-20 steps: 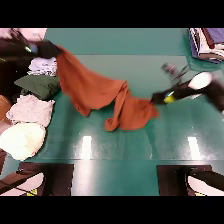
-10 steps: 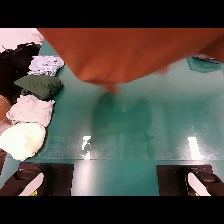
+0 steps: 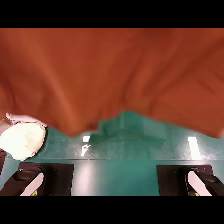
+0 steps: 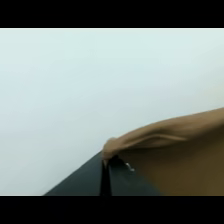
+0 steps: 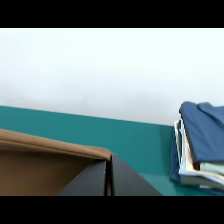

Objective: Fold the shirts.

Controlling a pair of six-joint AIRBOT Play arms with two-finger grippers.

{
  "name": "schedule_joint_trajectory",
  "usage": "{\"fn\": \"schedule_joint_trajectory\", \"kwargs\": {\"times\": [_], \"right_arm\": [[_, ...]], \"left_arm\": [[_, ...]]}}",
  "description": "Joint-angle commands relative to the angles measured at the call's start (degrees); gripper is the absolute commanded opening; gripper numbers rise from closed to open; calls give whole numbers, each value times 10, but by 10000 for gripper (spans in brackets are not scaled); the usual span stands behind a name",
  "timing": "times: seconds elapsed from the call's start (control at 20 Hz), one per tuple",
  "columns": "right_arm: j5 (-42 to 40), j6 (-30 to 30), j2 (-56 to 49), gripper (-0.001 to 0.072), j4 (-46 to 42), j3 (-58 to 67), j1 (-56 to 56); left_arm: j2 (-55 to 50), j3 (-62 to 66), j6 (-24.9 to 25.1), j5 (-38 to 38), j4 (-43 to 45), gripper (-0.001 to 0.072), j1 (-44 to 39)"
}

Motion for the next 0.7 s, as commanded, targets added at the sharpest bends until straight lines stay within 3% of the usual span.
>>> {"fn": "schedule_joint_trajectory", "kwargs": {"times": [0.0,0.3,0.55,0.6,0.65], "right_arm": [[69,5,-76,14,0,9,24],[30,20,-244,14,-49,-153,136],[-61,20,-399,15,-27,-169,149],[-60,20,-425,16,-12,-151,148],[-52,20,-445,28,-2,-130,148]], "left_arm": [[-45,-52,-34,-41,44,22,1],[-234,-251,-45,-3,60,22,1],[-420,-273,-51,69,56,24,1],[-436,-273,-57,71,57,77,1],[-443,-273,-66,70,57,374,1]]}}
